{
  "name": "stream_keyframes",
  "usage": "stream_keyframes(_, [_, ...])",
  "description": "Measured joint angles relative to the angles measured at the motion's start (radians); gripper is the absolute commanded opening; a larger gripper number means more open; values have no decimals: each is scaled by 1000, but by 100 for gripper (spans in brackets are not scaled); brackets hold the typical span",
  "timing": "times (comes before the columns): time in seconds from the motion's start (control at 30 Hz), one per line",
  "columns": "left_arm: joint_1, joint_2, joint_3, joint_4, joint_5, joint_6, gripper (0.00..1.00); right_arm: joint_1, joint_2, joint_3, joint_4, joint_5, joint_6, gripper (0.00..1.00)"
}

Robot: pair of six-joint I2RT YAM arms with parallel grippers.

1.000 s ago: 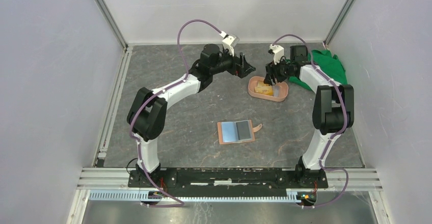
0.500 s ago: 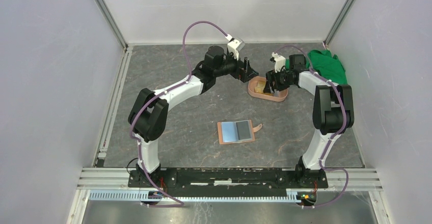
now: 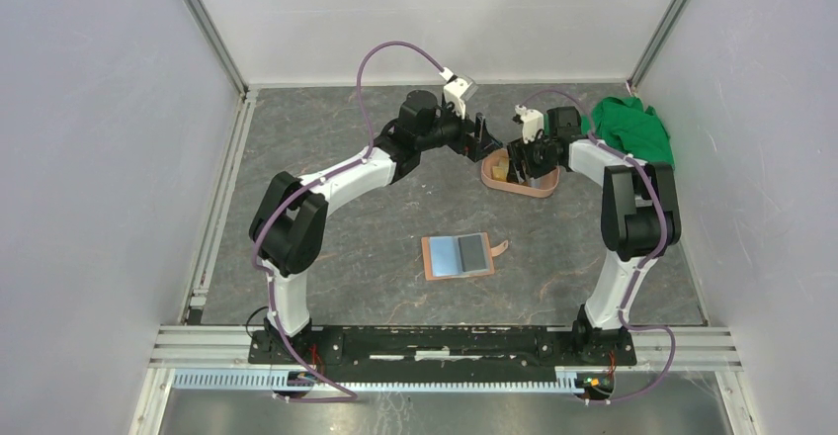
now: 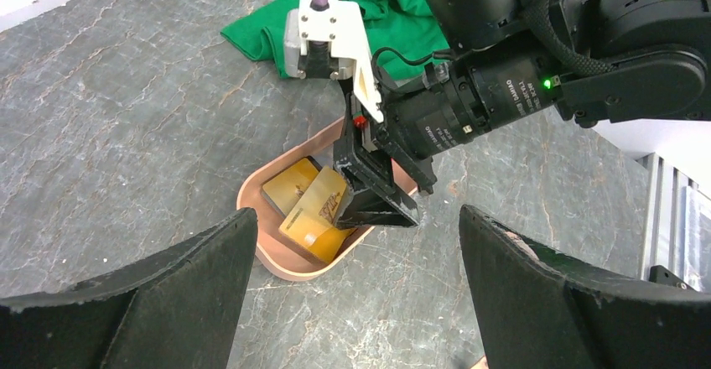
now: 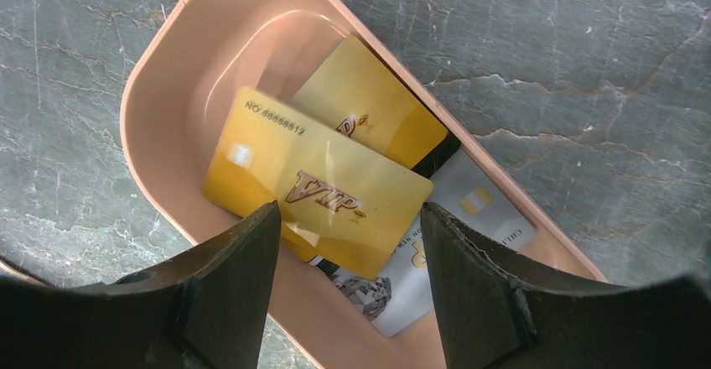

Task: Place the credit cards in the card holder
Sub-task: Pick up the credit card from the storage box.

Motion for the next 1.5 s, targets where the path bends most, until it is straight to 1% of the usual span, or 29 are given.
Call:
stream_keyframes(0.23, [-5, 0, 0, -1, -7, 6, 95, 8, 9, 0, 12, 36, -8, 67])
stream_keyframes(0.27, [-5, 0, 0, -1, -7, 6, 95, 8, 9, 0, 12, 41, -8, 66])
stream_keyframes(0.33, [-5, 0, 0, -1, -7, 6, 95, 8, 9, 0, 13, 49, -12, 59])
stream_keyframes(0.43, [-6, 0, 0, -1, -8, 6, 95, 8, 9, 0, 17, 51, -17, 54])
stream_keyframes(0.63, [-9, 0, 0, -2, -9, 6, 95, 4, 5, -6, 51, 47, -18, 36])
stream_keyframes(0.9, [-11, 0, 0, -16, -9, 7, 95, -24, -34, -35, 89, 19, -7, 21])
stream_keyframes(1.03, [-11, 0, 0, -18, -10, 7, 95, -43, -52, -50, 104, -11, 2, 17])
stream_keyframes(1.37, [-11, 0, 0, -19, -10, 8, 95, -86, -63, -68, 135, -127, 13, 0])
stream_keyframes(1.5, [-12, 0, 0, -19, -11, 8, 95, -118, -72, -71, 138, -187, 2, 0])
